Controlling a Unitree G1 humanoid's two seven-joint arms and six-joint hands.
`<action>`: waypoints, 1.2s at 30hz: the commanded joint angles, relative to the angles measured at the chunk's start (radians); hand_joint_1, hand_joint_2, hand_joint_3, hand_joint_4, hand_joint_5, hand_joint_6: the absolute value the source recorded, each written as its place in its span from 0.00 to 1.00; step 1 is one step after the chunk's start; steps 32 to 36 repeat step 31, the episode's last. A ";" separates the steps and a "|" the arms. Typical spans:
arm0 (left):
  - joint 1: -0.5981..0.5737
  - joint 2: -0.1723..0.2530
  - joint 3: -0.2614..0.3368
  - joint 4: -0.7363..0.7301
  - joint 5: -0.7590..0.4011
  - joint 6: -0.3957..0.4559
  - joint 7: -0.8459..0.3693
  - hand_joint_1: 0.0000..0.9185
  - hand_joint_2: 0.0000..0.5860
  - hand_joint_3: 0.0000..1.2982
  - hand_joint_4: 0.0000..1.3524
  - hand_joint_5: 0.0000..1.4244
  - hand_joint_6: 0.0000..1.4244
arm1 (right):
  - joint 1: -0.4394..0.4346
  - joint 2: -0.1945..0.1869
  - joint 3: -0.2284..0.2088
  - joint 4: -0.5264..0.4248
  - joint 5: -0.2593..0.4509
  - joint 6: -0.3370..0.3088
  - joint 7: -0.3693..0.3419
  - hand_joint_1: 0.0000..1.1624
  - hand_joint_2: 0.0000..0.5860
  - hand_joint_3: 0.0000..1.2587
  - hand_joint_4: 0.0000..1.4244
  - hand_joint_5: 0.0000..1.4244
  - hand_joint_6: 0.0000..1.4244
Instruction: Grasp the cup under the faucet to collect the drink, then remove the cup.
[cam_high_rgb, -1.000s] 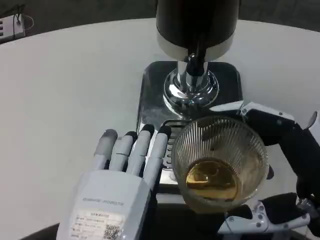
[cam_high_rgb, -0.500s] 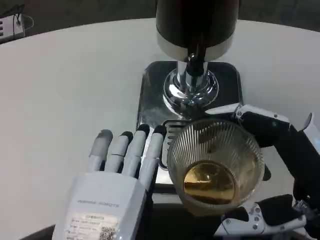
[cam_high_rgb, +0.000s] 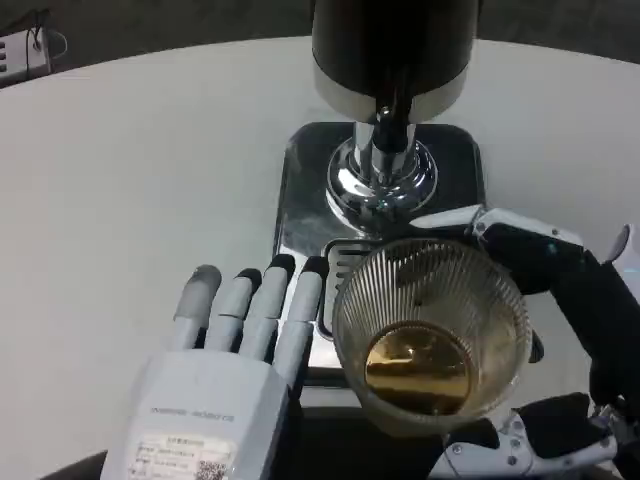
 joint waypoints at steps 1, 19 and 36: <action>0.009 0.002 0.003 -0.018 -0.008 -0.006 0.017 0.00 0.07 0.00 0.00 0.04 0.00 | 0.007 0.014 -0.002 -0.033 0.004 -0.014 -0.014 0.96 0.16 0.72 0.78 0.87 1.00; 0.037 0.000 0.003 -0.028 -0.008 -0.013 0.033 0.00 0.07 0.00 0.00 0.04 0.00 | 0.034 0.021 -0.007 -0.056 0.008 -0.007 -0.009 0.96 0.16 0.72 0.77 0.87 1.00; 0.045 -0.001 0.006 -0.031 -0.014 -0.012 0.041 0.00 0.07 0.00 0.00 0.04 0.00 | 0.036 0.021 -0.006 -0.065 0.008 -0.002 -0.006 0.96 0.16 0.72 0.77 0.87 1.00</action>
